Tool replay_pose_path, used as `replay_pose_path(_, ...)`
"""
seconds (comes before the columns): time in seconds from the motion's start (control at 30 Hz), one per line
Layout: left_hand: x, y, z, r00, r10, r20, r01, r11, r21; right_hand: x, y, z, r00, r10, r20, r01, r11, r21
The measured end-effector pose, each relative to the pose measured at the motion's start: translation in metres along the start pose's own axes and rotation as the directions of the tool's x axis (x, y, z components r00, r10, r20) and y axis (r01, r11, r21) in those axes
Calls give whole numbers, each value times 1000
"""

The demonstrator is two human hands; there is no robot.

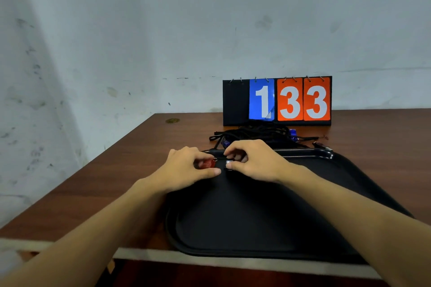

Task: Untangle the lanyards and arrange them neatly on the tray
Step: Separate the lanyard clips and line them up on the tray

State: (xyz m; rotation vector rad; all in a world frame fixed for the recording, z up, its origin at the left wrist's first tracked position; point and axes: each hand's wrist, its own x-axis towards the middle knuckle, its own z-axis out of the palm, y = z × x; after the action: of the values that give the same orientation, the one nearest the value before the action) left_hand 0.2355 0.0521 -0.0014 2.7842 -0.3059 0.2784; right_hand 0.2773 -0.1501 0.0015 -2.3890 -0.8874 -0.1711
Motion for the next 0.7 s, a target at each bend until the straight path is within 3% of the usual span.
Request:
replay_pose_path(0.13,-7,-7,10,998,-46,-30,30,916,-401,-6,0,13,994,8,-106,1,996,86)
replay_pose_path(0.33,-3,-9,11,1000,1,-28,-14,887,-461,-8,-1,15,994,-75,-85,77,997,23)
replay_pose_path(0.7,-5,-11,11,999,24,-38,-40,861,-507,-8,0,15,996,-51,-71,56,996,71)
